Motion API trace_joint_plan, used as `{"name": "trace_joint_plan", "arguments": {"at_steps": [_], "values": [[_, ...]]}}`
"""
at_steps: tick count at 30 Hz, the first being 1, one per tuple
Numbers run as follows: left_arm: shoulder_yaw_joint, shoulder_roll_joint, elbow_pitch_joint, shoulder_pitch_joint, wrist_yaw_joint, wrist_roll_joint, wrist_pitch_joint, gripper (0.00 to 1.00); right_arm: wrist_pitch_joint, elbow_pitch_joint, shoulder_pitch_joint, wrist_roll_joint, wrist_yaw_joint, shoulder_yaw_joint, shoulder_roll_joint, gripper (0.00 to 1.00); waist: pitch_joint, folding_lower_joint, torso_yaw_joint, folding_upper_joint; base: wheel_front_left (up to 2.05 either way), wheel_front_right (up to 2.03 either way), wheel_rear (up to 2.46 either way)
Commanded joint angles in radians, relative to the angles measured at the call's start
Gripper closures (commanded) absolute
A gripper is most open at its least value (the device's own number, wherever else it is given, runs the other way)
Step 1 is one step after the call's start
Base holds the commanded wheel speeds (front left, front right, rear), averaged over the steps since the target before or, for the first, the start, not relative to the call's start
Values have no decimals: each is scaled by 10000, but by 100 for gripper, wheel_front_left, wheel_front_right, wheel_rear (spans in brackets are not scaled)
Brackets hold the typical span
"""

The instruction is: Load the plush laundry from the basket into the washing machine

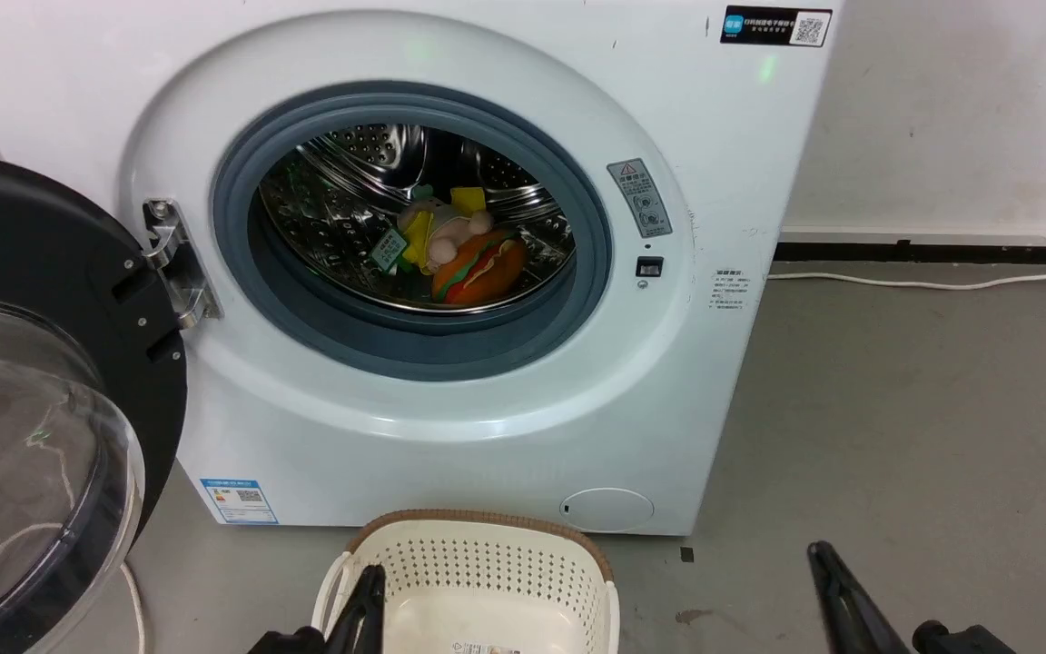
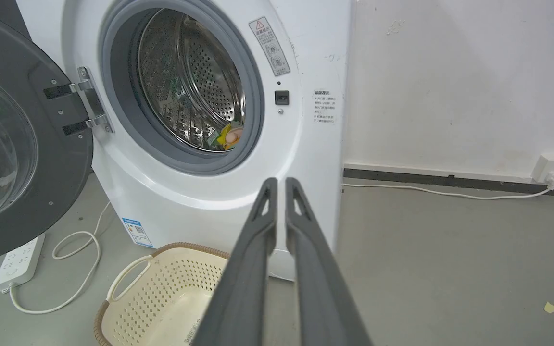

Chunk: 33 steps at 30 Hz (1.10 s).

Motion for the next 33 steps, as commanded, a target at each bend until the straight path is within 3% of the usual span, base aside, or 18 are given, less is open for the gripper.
{"name": "trace_joint_plan", "arguments": {"at_steps": [1,33], "values": [[12,-5,-6,-4,-6,14,10,100,10,0,-8,-4,0,-4,0,100,3,0,3,0,0,0,0],[899,-344,-401,-266,-396,931,682,100,640,3,-524,-262,19,-236,-4,100,152,-1,139,0,0,0,0]]}}
